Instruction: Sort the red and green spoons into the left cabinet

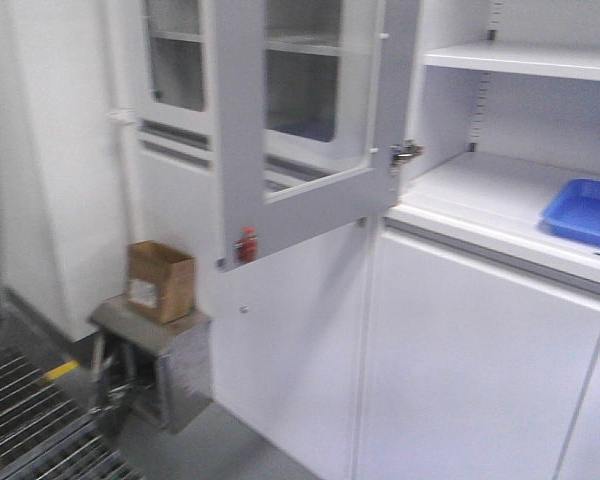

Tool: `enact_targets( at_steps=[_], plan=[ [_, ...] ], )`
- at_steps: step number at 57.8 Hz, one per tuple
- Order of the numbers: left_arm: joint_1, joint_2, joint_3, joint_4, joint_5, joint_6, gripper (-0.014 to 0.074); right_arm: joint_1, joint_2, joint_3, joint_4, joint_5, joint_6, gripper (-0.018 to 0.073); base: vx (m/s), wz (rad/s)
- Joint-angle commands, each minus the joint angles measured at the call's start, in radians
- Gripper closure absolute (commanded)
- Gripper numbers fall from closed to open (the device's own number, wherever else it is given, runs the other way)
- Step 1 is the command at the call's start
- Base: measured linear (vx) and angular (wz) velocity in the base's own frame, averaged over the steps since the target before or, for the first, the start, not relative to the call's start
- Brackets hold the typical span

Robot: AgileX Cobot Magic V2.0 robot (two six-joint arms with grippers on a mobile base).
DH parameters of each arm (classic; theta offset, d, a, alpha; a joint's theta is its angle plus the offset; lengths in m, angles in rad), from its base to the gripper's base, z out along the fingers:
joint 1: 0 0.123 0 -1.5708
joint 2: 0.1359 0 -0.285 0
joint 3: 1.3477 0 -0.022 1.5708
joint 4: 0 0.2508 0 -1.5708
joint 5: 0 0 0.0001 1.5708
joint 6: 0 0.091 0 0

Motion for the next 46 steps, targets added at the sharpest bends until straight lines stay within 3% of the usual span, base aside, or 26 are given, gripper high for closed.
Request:
enact_targets(
  at_steps=[1,46],
  plan=[
    [-0.005,0.007,-0.027,-0.009,-0.079,-0.001,0.0600,-0.001,0.012,-0.027,0.025,-0.068,-0.002,0.0562,0.39,-0.61],
    [-0.005,0.007,-0.027,-0.009,-0.079,-0.001,0.0600,-0.001,0.012,-0.027,0.025,-0.068,-0.002,0.0562,0.36,-0.53]
  ],
)
